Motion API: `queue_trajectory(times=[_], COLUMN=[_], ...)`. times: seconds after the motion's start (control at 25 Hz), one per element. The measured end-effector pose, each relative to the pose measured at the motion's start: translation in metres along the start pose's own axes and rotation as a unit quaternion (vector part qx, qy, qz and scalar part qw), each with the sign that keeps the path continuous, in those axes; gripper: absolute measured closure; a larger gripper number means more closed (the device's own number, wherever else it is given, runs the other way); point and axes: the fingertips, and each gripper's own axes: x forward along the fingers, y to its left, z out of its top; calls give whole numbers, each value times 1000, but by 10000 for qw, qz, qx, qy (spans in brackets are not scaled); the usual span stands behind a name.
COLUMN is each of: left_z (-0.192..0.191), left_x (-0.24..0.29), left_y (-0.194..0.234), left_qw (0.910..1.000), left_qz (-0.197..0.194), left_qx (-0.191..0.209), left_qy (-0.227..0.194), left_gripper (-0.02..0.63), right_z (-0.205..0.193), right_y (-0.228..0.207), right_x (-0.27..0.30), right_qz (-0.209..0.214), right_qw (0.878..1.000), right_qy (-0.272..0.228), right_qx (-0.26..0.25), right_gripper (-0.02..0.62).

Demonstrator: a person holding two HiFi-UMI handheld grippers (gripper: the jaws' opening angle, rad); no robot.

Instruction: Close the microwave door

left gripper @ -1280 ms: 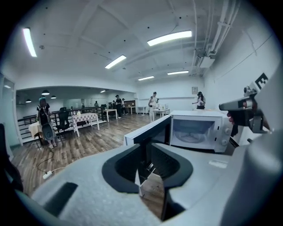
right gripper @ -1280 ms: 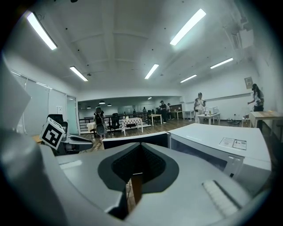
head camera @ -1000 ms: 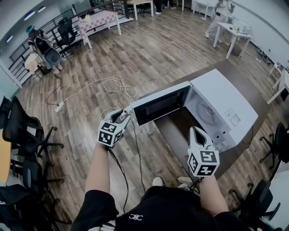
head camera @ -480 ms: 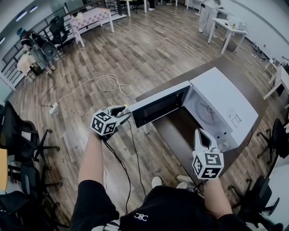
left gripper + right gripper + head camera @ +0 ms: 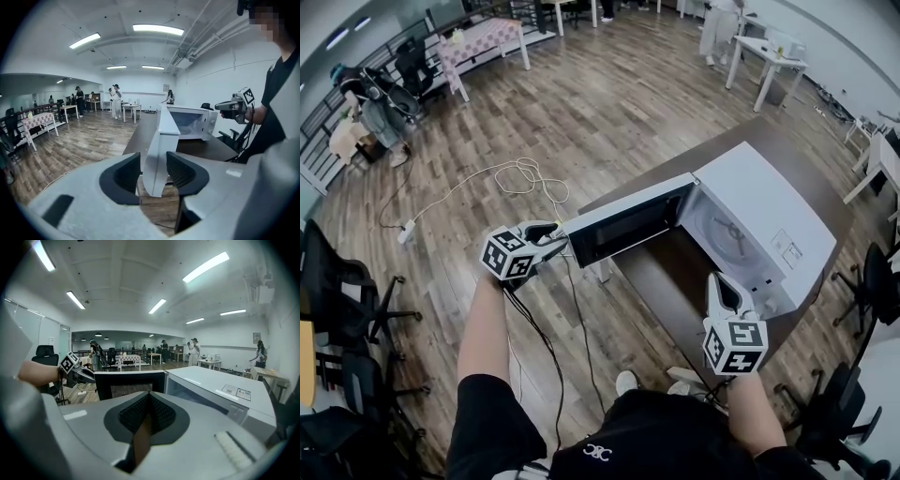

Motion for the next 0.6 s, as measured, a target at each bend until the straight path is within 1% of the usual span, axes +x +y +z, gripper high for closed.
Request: queue_trajectory(times=[0.16, 0.36, 0.48, 0.6], left_z=[0, -1, -2, -3], left_x=[1, 1, 1, 2], left_y=[-6, -16, -29, -44], left_qw=[9998, 9996, 9991, 9983], left_qz=[-135, -229, -353, -511], left_qx=[118, 125, 218, 244], left_qy=[80, 82, 124, 160], left_gripper=[453, 445, 464, 459], right_z=[0, -1, -3, -6], right_y=[-1, 3, 6, 6], right_x=[2, 4, 4, 2], right_qz=[-7, 71, 107, 123], right_qw=[10000, 10000, 9999, 9999], right_qy=[13, 15, 26, 41], right_qx=[33, 19, 18, 46], right_gripper=[586, 586, 586, 586])
